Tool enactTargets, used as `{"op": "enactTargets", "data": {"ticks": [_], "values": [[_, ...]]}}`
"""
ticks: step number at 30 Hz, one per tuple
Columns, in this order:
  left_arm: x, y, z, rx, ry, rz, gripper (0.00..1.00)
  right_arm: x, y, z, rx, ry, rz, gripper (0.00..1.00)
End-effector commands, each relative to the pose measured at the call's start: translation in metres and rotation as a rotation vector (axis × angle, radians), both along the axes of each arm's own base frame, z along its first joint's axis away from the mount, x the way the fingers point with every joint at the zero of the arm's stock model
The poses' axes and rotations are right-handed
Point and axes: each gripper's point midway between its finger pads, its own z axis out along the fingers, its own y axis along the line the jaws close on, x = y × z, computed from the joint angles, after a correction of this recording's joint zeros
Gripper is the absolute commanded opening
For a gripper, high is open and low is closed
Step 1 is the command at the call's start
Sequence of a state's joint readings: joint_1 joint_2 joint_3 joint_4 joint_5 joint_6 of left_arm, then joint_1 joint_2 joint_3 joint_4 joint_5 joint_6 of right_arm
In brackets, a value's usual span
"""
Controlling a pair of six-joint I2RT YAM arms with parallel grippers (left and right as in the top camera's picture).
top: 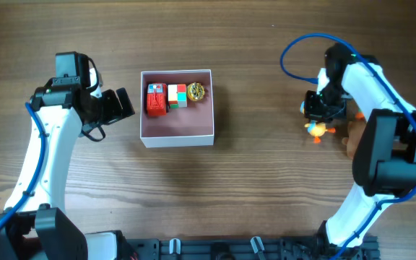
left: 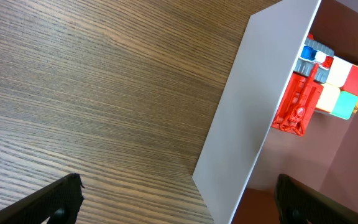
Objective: Pack container
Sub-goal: 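Move the right gripper to the orange duck and grasp it, then carry the duck into the box and release it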
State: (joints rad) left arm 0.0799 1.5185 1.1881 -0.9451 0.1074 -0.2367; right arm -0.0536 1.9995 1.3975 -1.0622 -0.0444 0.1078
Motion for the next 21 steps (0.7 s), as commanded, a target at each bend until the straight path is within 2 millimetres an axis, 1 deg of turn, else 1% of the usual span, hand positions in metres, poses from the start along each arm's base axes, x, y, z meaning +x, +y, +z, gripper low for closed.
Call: {"op": "enactTargets", "data": {"ticks": [1, 2, 4, 6, 7, 8, 9, 11, 14, 16, 17, 18, 19, 21], "values": [[-0.002, -0.002, -0.003, -0.013, 0.008, -0.022, 1.0, 0.028, 0.043, 0.061, 0.017, -0.188, 0.102, 0.04], [-0.002, -0.002, -0.003, -0.014, 0.008, -0.022, 1.0, 0.035, 0.06, 0.085, 0.024, -0.258, 0.128, 0.04], [-0.002, -0.002, -0.003, -0.014, 0.009, -0.022, 1.0, 0.043, 0.092, 0.126, 0.048, -0.386, 0.167, 0.04], [-0.002, -0.002, -0.003, -0.014, 0.009, -0.022, 1.0, 0.048, 0.124, 0.164, 0.094, -0.507, 0.161, 0.04], [-0.002, -0.002, -0.003, -0.014, 0.009, -0.022, 1.0, 0.049, 0.152, 0.19, 0.144, -0.596, 0.155, 0.04], [-0.002, -0.002, -0.003, -0.014, 0.009, -0.021, 1.0, 0.048, 0.166, 0.201, 0.175, -0.633, 0.15, 0.04], [-0.002, -0.002, -0.003, -0.014, 0.009, -0.021, 1.0, 0.047, 0.178, 0.207, 0.2, -0.655, 0.143, 0.04], [-0.002, -0.002, -0.003, -0.014, 0.009, -0.022, 1.0, 0.042, 0.219, 0.219, 0.283, -0.695, 0.12, 0.04], [-0.002, -0.002, -0.003, -0.014, 0.009, -0.022, 1.0, 0.037, 0.264, 0.225, 0.387, -0.704, 0.054, 0.04], [-0.002, -0.002, -0.003, -0.014, 0.009, -0.021, 1.0, 0.036, 0.289, 0.226, 0.444, -0.711, 0.025, 0.04], [-0.002, -0.002, -0.003, -0.014, 0.009, -0.021, 1.0, 0.036, 0.295, 0.225, 0.456, -0.711, 0.005, 0.04], [-0.002, -0.003, -0.003, -0.015, 0.01, -0.022, 1.0, 0.038, 0.299, 0.219, 0.455, -0.697, -0.04, 0.04], [-0.003, -0.002, -0.003, -0.014, 0.012, -0.022, 1.0, 0.039, 0.299, 0.211, 0.446, -0.676, -0.095, 0.04], [-0.003, -0.003, -0.004, -0.015, 0.016, -0.021, 1.0, 0.042, 0.301, 0.199, 0.437, -0.644, -0.139, 0.04]]}}
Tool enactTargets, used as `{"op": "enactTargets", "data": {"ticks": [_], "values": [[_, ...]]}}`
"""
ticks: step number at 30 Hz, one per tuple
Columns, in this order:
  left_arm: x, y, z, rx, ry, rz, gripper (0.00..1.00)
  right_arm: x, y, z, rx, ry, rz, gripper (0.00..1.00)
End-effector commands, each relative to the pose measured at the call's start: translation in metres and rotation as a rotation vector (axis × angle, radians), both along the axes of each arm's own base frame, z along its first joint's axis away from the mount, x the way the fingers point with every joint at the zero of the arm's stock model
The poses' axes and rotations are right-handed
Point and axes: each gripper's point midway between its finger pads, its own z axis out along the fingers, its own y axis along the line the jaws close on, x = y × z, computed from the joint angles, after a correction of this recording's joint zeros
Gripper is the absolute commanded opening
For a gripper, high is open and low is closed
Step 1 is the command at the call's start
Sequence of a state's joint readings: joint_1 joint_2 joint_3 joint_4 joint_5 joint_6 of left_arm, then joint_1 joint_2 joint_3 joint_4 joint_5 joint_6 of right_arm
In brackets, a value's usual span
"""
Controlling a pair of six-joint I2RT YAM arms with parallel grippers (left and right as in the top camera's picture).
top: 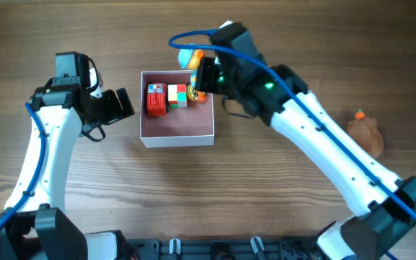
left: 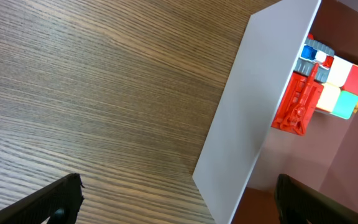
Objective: Pack container
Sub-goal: 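Carry the duck into the box and release it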
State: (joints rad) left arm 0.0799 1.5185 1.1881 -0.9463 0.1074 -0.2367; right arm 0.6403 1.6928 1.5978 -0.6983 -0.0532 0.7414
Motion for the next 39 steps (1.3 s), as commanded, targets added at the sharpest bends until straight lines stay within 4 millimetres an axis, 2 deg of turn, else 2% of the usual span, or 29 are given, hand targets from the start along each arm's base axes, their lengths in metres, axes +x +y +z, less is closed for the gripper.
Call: {"op": "enactTargets", "data": {"ticks": [1, 6, 9, 12, 18, 19, 20, 21, 23, 24, 39], "values": [[-0.003, -0.003, -0.004, -0.015, 0.015, -0.022, 1.0, 0.011, 0.001, -0.026, 0.045, 0.106, -0.16, 0.04], [-0.003, -0.003, -0.004, -0.015, 0.015, -0.022, 1.0, 0.016, 0.008, -0.078, -0.018, 0.197, -0.155, 0.04], [-0.003, -0.003, -0.004, -0.015, 0.015, -0.021, 1.0, 0.016, 0.015, -0.1, -0.024, 0.244, -0.135, 0.04], [-0.003, -0.003, -0.004, -0.015, 0.015, -0.022, 1.0, 0.018, 0.022, -0.114, -0.01, 0.272, -0.132, 0.04], [-0.003, -0.003, -0.004, -0.015, 0.015, -0.021, 1.0, 0.022, 0.025, -0.114, 0.008, 0.263, -0.14, 0.04], [-0.003, -0.003, -0.004, -0.015, 0.015, -0.022, 1.0, 0.022, 0.025, -0.114, 0.007, 0.263, -0.139, 0.13], [-0.003, -0.003, -0.004, -0.015, 0.015, -0.022, 1.0, 0.022, 0.025, -0.114, 0.008, 0.261, -0.139, 0.3], [-0.003, -0.003, -0.004, -0.015, 0.015, -0.021, 1.0, 0.023, 0.025, -0.113, 0.009, 0.259, -0.137, 0.42], [-0.003, -0.003, -0.004, -0.015, 0.015, -0.021, 1.0, 0.022, 0.026, -0.113, 0.008, 0.259, -0.134, 0.57], [-0.003, -0.003, -0.004, -0.015, 0.015, -0.022, 1.0, 0.022, 0.027, -0.113, 0.011, 0.261, -0.128, 0.62], [-0.003, -0.003, -0.004, -0.015, 0.015, -0.022, 1.0, 0.019, 0.024, -0.116, -0.004, 0.274, -0.127, 0.6]]}}
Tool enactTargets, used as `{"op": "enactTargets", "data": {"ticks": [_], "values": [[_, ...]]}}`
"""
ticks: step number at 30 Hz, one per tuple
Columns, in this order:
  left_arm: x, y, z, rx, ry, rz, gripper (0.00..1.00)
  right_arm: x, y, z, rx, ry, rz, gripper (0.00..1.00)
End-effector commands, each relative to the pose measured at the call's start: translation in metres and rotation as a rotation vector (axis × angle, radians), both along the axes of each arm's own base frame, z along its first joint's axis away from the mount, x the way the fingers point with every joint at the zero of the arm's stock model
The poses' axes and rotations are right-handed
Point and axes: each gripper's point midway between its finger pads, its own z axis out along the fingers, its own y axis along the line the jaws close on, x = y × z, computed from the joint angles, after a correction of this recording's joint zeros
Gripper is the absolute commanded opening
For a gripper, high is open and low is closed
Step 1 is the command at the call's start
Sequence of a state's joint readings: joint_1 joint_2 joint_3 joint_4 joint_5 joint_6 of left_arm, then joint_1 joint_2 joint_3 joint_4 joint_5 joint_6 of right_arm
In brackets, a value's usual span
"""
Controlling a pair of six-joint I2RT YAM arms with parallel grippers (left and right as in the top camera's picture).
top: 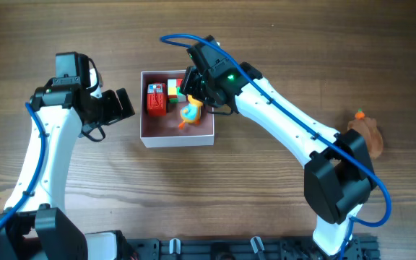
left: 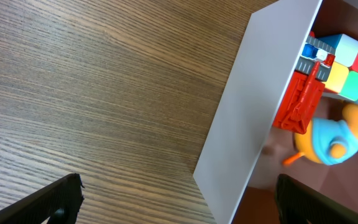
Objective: Pack container
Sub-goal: 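Carry the duck into the box and release it, then move the right gripper to the brown plush and grasp it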
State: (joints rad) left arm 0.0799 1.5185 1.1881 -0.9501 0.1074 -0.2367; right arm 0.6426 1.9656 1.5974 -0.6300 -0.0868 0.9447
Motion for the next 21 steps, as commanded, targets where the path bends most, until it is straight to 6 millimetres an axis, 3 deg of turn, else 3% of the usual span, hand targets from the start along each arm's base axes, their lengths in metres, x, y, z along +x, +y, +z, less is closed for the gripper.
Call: {"op": "enactTargets", "data": {"ticks": [1, 6, 8, 11, 13, 14, 16, 19, 21], "values": [[-0.002, -0.002, -0.003, -0.014, 0.011, -0.022, 1.0, -0.003, 0.0, 0.001, -0.002, 0.009, 0.015, 0.59], [-0.003, -0.003, -0.003, -0.015, 0.014, -0.022, 1.0, 0.0, -0.014, 0.004, -0.072, -0.033, 0.048, 0.59], [-0.004, -0.003, -0.004, -0.015, 0.019, -0.022, 1.0, 0.008, -0.033, 0.023, -0.125, -0.099, 0.07, 0.62], [-0.004, -0.003, -0.004, -0.015, 0.019, -0.022, 1.0, 0.015, -0.075, 0.072, -0.201, -0.218, 0.157, 0.66], [-0.004, -0.003, -0.004, -0.015, 0.019, -0.022, 1.0, 0.013, -0.117, 0.106, -0.262, -0.268, 0.184, 0.7], [-0.004, -0.003, -0.004, -0.015, 0.019, -0.022, 1.0, 0.006, -0.166, 0.127, -0.318, -0.276, 0.148, 0.78], [-0.004, -0.003, -0.004, -0.015, 0.018, -0.022, 1.0, -0.006, -0.23, 0.142, -0.388, -0.25, 0.068, 0.86], [-0.004, -0.003, -0.004, -0.015, 0.018, -0.022, 1.0, -0.028, -0.309, 0.146, -0.471, -0.174, -0.011, 0.92], [-0.004, -0.003, -0.004, -0.015, 0.018, -0.022, 1.0, -0.051, -0.363, 0.134, -0.541, -0.071, -0.005, 0.95]]}}
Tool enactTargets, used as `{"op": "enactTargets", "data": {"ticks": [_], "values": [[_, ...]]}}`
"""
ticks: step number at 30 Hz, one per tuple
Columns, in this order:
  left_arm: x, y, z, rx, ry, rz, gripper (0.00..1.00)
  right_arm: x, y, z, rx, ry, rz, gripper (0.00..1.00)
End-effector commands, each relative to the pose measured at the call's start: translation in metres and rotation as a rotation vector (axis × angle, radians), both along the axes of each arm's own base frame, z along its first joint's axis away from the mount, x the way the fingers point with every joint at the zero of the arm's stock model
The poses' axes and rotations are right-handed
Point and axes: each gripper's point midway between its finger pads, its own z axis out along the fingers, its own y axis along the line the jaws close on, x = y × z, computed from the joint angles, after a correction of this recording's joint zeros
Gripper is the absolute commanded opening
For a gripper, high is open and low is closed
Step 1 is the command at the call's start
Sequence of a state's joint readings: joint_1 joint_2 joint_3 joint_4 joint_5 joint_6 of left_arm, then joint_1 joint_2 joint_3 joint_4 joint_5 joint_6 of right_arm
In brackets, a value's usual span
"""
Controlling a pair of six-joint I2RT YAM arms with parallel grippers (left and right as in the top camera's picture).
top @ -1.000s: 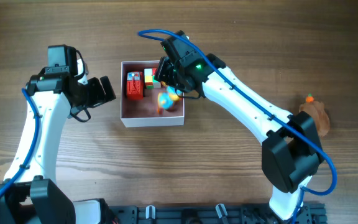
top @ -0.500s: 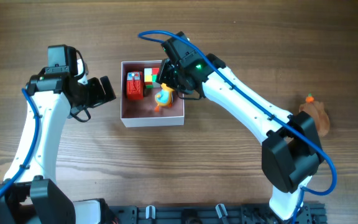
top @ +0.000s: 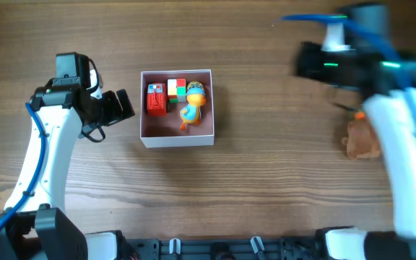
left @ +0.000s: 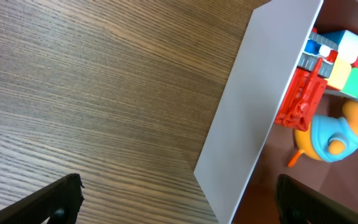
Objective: Pack container
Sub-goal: 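Move the right gripper to the brown plush and grasp it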
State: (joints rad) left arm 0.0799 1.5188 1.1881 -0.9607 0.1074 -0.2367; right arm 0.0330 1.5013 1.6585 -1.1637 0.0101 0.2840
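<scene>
The white box with a dark red floor holds a red toy, a colour cube, a gold piece and an orange and blue duck. My left gripper is open, its fingers straddling the box's left wall. The left wrist view shows the duck lying beside the red toy and the cube. My right gripper is a blur at the far right, well away from the box, and its jaws cannot be made out.
A brown toy lies on the wooden table at the right, under the blurred right arm. A black rail runs along the front edge.
The right gripper was in the box at the duck. Now the duck lies free in the box and the right arm is at the far right, blurred. The left arm has not moved.
The right gripper was first at the duck on the table beside the brown toy. Then it held the duck over the box's far right corner, then low inside the box. Now the duck rests in the box and the arm is away.
</scene>
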Motion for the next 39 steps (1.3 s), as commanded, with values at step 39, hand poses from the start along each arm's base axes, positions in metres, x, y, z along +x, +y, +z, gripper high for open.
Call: {"op": "enactTargets", "data": {"ticks": [39], "values": [[-0.002, -0.002, -0.003, -0.014, 0.008, -0.021, 1.0, -0.074, -0.156, -0.244, -0.013, 0.565, -0.148, 0.94]]}}
